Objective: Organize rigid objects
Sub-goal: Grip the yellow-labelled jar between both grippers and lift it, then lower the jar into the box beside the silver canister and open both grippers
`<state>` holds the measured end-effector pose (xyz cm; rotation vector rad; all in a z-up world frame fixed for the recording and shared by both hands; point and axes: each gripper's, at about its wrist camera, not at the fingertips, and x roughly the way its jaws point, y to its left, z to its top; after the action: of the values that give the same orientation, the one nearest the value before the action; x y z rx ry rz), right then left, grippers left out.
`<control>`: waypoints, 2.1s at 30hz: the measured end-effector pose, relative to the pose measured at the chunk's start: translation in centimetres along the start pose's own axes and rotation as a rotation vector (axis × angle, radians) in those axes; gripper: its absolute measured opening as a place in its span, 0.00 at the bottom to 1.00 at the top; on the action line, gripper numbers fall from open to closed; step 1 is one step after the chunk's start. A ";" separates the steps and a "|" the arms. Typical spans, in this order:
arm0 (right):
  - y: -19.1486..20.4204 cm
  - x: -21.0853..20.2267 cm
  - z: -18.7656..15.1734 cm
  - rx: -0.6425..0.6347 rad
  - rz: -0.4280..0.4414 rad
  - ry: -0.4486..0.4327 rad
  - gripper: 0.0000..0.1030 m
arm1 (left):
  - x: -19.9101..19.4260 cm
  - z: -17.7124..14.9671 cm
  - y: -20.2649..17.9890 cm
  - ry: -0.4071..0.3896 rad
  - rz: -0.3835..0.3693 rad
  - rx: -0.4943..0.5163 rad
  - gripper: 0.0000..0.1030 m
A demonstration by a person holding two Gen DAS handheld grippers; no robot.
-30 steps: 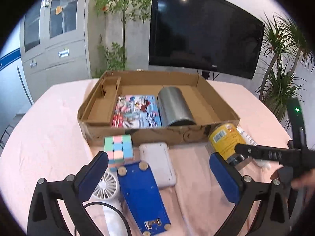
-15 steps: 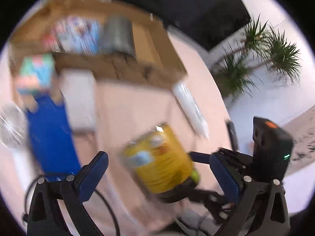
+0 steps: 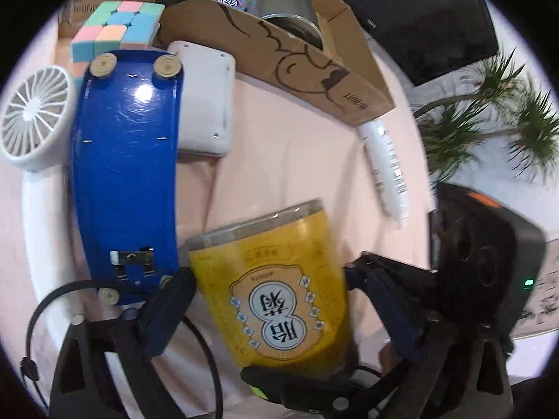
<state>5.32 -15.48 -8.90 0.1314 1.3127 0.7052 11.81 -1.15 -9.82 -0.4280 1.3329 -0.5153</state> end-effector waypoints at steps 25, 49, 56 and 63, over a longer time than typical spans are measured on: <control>1.5 -20.8 14.1 -0.044 -0.262 -0.547 0.83 | -10.1 19.8 -14.6 -0.344 -0.004 0.461 0.83; -17.0 -9.8 18.0 0.296 -0.135 -0.339 0.82 | 7.4 24.8 -9.8 -0.041 0.121 0.355 0.81; -17.7 -9.3 16.8 0.326 -0.160 -0.322 0.81 | 8.0 25.0 -10.1 -0.012 0.137 0.361 0.80; -16.7 -9.4 15.4 0.325 -0.246 -0.331 0.69 | 8.7 24.6 -11.0 -0.001 0.210 0.419 0.76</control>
<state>25.31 -29.13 -4.57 0.3291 1.0916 0.2436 36.13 -15.16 -5.87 0.0565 1.2129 -0.5996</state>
